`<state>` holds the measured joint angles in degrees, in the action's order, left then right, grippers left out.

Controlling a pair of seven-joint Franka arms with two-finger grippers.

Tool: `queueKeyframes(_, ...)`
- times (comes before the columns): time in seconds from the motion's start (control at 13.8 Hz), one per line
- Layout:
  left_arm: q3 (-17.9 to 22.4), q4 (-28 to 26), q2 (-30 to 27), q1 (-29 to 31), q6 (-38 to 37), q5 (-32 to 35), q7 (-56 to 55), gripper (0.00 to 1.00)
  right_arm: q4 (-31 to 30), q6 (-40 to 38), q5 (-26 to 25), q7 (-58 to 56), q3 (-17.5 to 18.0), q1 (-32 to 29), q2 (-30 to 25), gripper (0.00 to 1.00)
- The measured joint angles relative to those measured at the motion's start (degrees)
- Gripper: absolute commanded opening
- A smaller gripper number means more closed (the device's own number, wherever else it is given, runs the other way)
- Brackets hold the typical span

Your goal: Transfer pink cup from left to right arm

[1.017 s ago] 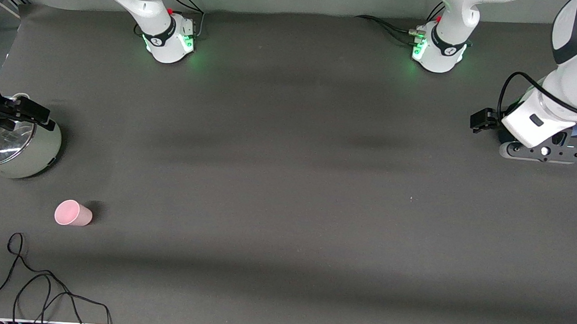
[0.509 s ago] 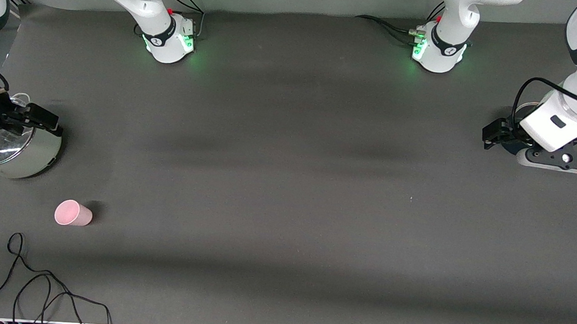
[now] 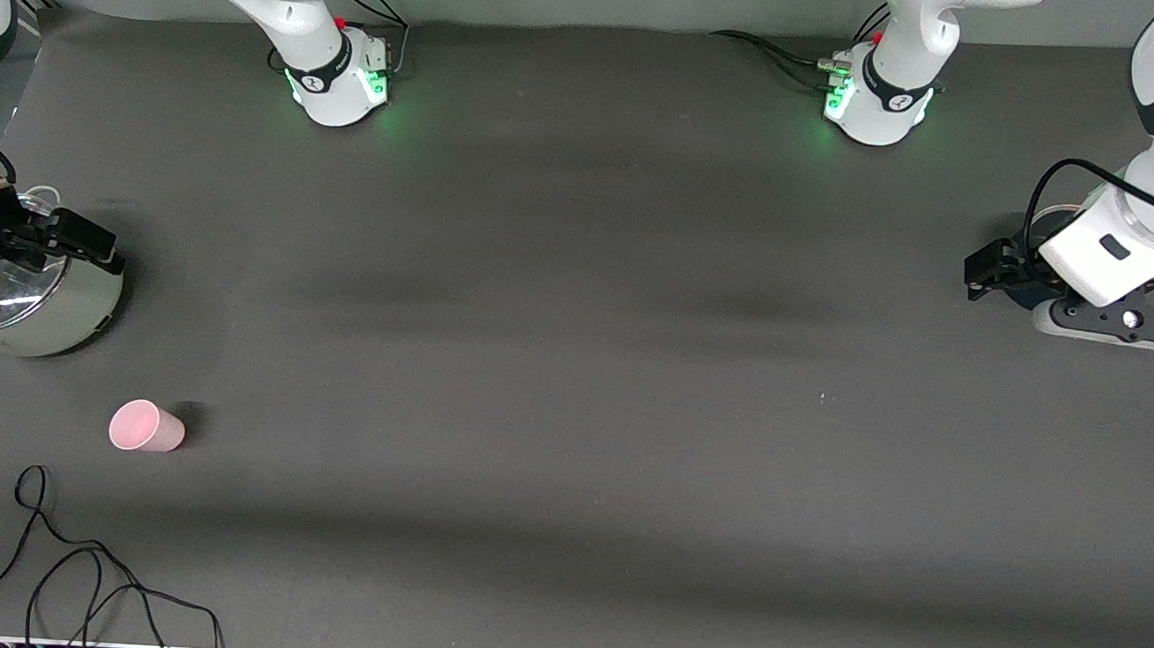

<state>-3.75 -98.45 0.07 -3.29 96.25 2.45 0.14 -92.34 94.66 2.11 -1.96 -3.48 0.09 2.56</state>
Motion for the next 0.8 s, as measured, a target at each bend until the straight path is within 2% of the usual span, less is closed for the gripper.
queueKeyframes(0.8,-0.4,-0.1,0.1,0.1,-0.2,0.0,0.0,0.99,0.1,0.0,-1.0,0.0,0.0,0.2,0.0,1.0)
